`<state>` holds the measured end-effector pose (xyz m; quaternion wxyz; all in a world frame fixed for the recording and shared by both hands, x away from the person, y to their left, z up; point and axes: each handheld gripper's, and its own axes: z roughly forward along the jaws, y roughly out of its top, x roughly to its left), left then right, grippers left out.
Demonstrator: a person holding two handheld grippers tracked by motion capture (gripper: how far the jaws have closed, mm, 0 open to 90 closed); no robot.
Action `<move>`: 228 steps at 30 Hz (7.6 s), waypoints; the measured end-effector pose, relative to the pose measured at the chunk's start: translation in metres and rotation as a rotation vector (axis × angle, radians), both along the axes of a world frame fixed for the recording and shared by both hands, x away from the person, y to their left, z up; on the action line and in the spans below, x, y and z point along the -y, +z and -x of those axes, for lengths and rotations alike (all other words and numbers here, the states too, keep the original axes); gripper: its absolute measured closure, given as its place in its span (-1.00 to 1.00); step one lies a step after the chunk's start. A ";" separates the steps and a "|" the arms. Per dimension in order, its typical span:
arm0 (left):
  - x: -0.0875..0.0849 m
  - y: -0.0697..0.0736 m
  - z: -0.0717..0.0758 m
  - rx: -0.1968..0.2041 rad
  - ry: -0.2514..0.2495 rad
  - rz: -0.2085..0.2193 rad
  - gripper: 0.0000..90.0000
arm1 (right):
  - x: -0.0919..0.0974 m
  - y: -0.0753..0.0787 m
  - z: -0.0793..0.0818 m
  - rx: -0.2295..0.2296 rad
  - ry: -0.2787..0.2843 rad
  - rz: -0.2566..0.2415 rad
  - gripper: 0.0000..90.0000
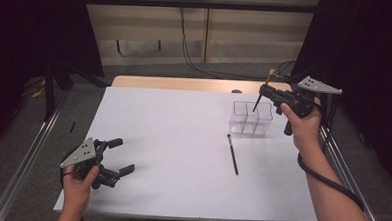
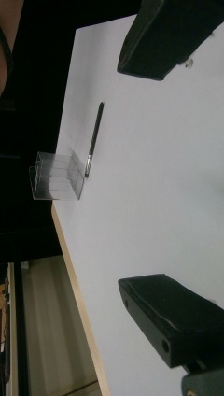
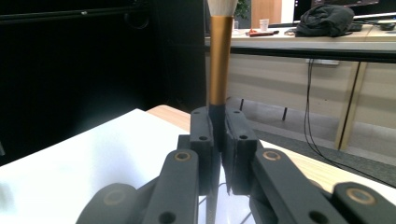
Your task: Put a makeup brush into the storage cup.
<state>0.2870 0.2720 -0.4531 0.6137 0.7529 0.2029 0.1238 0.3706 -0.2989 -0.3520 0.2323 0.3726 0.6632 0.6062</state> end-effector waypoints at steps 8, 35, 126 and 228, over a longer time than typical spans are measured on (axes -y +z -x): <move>-0.001 0.000 0.000 0.004 0.000 0.004 -0.99 | 0.004 -0.003 -0.004 -0.002 -0.027 0.014 0.85; -0.001 0.000 0.000 0.007 -0.001 -0.004 -0.99 | 0.020 -0.005 -0.011 -0.012 -0.100 0.034 0.85; 0.000 -0.002 0.001 0.006 -0.008 -0.014 -0.99 | 0.017 -0.056 -0.010 -0.082 -0.105 0.114 0.85; -0.001 -0.001 0.001 0.006 -0.004 -0.014 -0.99 | 0.008 -0.082 0.069 -0.064 0.009 0.100 -0.86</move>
